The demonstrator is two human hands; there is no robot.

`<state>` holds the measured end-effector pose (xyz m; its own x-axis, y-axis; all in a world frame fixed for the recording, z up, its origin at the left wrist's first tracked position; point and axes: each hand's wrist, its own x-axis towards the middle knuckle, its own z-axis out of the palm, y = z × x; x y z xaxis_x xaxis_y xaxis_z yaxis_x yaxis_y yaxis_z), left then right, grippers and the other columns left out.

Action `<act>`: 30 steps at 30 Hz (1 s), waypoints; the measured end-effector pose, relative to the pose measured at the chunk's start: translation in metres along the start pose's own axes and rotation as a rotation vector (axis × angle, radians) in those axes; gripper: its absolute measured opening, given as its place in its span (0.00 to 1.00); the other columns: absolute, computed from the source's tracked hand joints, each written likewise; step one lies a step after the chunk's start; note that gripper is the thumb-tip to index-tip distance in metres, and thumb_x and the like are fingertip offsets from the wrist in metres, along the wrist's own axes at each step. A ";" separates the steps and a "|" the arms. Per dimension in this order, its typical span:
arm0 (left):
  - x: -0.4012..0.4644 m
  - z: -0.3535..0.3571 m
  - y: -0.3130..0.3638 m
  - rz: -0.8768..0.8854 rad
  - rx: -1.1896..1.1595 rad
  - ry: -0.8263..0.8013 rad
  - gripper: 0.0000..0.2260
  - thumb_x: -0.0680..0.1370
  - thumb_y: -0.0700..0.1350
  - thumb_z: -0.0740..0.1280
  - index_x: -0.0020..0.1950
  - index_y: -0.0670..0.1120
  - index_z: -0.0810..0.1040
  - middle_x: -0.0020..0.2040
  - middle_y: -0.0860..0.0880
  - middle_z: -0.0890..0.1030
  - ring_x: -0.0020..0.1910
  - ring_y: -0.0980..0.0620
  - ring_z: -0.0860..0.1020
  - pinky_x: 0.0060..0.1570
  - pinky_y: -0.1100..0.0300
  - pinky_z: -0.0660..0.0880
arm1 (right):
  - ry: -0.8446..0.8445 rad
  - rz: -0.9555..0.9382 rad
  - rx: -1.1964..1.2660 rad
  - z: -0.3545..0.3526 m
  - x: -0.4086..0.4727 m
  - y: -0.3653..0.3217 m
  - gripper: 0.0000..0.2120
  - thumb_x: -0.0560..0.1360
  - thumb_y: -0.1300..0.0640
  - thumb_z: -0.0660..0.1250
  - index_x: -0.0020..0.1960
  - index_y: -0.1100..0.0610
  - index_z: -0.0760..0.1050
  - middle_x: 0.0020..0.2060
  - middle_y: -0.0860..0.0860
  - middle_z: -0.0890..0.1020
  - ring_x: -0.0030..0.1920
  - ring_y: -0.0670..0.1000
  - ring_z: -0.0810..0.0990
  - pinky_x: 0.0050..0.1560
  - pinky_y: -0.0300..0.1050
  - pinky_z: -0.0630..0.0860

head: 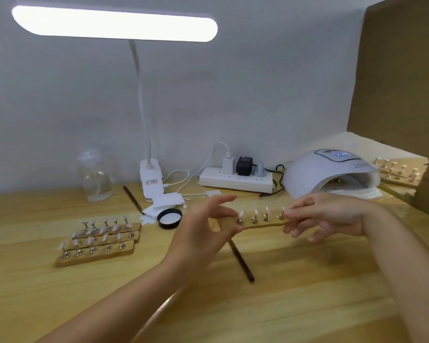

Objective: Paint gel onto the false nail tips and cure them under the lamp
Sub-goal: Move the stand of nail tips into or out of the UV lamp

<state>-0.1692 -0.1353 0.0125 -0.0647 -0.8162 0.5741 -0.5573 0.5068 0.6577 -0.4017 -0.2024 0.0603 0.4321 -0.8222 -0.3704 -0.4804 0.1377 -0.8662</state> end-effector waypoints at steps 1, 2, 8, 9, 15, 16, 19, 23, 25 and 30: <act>0.009 0.012 0.005 0.017 -0.007 -0.009 0.23 0.68 0.45 0.74 0.53 0.66 0.68 0.41 0.66 0.78 0.47 0.71 0.74 0.46 0.81 0.63 | 0.061 0.003 0.022 -0.009 -0.002 0.003 0.15 0.67 0.54 0.69 0.51 0.60 0.76 0.38 0.54 0.85 0.35 0.45 0.82 0.28 0.37 0.76; 0.019 0.025 0.011 0.026 -0.022 -0.007 0.23 0.68 0.45 0.74 0.54 0.65 0.69 0.42 0.66 0.78 0.47 0.70 0.74 0.45 0.81 0.63 | 0.120 0.005 0.039 -0.018 -0.004 0.007 0.10 0.70 0.55 0.68 0.49 0.59 0.77 0.37 0.52 0.85 0.33 0.44 0.82 0.27 0.37 0.76; 0.074 0.103 0.044 -0.026 -0.300 0.062 0.21 0.69 0.39 0.73 0.58 0.55 0.72 0.44 0.61 0.77 0.44 0.72 0.72 0.43 0.79 0.67 | 0.431 0.006 0.281 -0.073 -0.020 0.032 0.06 0.77 0.59 0.62 0.46 0.56 0.77 0.31 0.48 0.84 0.26 0.41 0.79 0.24 0.36 0.75; 0.080 0.115 0.050 -0.050 -0.360 0.076 0.22 0.69 0.39 0.74 0.56 0.57 0.71 0.44 0.61 0.77 0.44 0.71 0.73 0.44 0.77 0.68 | 0.484 -0.008 0.318 -0.082 -0.025 0.037 0.05 0.77 0.60 0.62 0.45 0.56 0.77 0.30 0.48 0.83 0.25 0.41 0.78 0.24 0.36 0.75; 0.082 0.174 0.062 -0.425 -0.757 -0.048 0.21 0.69 0.38 0.73 0.58 0.52 0.73 0.45 0.55 0.77 0.46 0.61 0.77 0.32 0.66 0.77 | 0.610 -0.042 0.225 -0.125 -0.054 0.054 0.04 0.69 0.59 0.68 0.43 0.58 0.79 0.28 0.49 0.83 0.24 0.40 0.77 0.22 0.34 0.73; 0.079 0.179 0.061 -0.451 -0.740 -0.098 0.17 0.69 0.38 0.73 0.54 0.51 0.75 0.44 0.54 0.76 0.42 0.63 0.77 0.29 0.66 0.77 | 0.605 -0.014 0.170 -0.128 -0.056 0.056 0.03 0.70 0.59 0.68 0.43 0.59 0.79 0.28 0.49 0.83 0.25 0.40 0.77 0.22 0.34 0.73; 0.080 0.182 0.053 -0.451 -0.686 -0.167 0.08 0.69 0.39 0.73 0.44 0.50 0.79 0.38 0.52 0.73 0.35 0.60 0.76 0.28 0.66 0.77 | 0.566 0.045 0.076 -0.134 -0.049 0.065 0.04 0.73 0.58 0.68 0.43 0.59 0.80 0.29 0.49 0.83 0.27 0.41 0.77 0.24 0.34 0.74; 0.086 0.169 0.040 -0.458 -0.595 -0.163 0.08 0.68 0.40 0.75 0.42 0.50 0.80 0.36 0.51 0.72 0.36 0.58 0.74 0.30 0.66 0.76 | 0.495 0.063 0.018 -0.134 -0.029 0.070 0.05 0.74 0.54 0.67 0.48 0.54 0.78 0.34 0.49 0.84 0.28 0.43 0.77 0.25 0.35 0.73; 0.087 0.164 0.034 -0.484 -0.584 -0.163 0.08 0.67 0.40 0.75 0.42 0.50 0.80 0.35 0.50 0.71 0.35 0.58 0.73 0.30 0.67 0.76 | 0.530 0.051 -0.011 -0.135 -0.015 0.070 0.09 0.76 0.50 0.65 0.55 0.51 0.75 0.36 0.49 0.82 0.29 0.46 0.75 0.24 0.36 0.70; 0.087 0.158 0.028 -0.527 -0.587 -0.166 0.08 0.67 0.39 0.75 0.44 0.48 0.81 0.39 0.46 0.73 0.38 0.56 0.75 0.30 0.68 0.75 | 0.620 0.088 -0.382 -0.139 0.023 0.067 0.17 0.80 0.59 0.57 0.68 0.55 0.65 0.32 0.50 0.78 0.24 0.48 0.70 0.20 0.35 0.64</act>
<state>-0.3215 -0.2355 0.0038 -0.0624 -0.9958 0.0669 -0.0260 0.0686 0.9973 -0.5302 -0.2888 0.0408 -0.0771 -0.9940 -0.0771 -0.7749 0.1084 -0.6227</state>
